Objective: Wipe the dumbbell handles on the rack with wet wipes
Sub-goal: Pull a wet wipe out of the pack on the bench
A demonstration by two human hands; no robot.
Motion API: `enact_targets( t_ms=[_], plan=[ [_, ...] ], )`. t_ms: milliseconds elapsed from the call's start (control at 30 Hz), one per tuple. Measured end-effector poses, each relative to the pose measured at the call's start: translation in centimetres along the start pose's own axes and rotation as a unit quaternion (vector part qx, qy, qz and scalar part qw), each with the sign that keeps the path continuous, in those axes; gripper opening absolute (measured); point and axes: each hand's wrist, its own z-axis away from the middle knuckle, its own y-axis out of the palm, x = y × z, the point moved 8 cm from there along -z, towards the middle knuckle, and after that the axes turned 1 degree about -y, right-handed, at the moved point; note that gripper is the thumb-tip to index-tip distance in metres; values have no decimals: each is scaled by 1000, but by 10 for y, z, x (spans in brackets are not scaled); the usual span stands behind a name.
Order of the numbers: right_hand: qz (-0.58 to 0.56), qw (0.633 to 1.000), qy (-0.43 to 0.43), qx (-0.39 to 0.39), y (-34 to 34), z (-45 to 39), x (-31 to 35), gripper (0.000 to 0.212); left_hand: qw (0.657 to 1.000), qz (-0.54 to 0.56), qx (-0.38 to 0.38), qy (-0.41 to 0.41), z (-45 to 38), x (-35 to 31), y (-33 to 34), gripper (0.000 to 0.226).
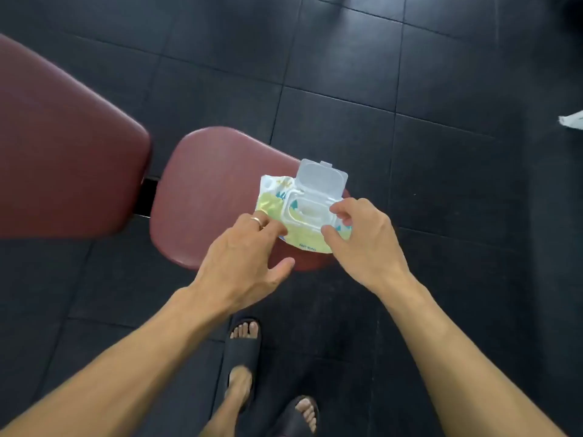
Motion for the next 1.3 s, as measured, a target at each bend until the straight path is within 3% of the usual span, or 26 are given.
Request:
enact_targets(
  t_ms=[133,333,433,733,933,1167,1300],
  plan=[
    [17,998,-27,-52,16,-26,-9,24,997,4,-63,39,-45,11,11,55],
    [33,989,-91,-110,40,-45,-19,8,994,-12,-87,71,-86,26,43,50],
    [44,983,-139,-110,49,-44,-23,8,991,11,-105,84,-92,34,49,50],
    [27,982,-123,-143,53,-50,-23,7,986,44,-128,95,-92,42,51,51],
    [135,967,-154,-152,65,-52,-12,12,986,42,-134,91,-93,41,49,51],
    [10,984,-142,-110,59,-53,-27,5,987,32,-133,86,-93,40,47,53],
    [50,974,-185,-124,58,-49,-24,9,985,37,-141,92,-92,41,48,52]
  ],
)
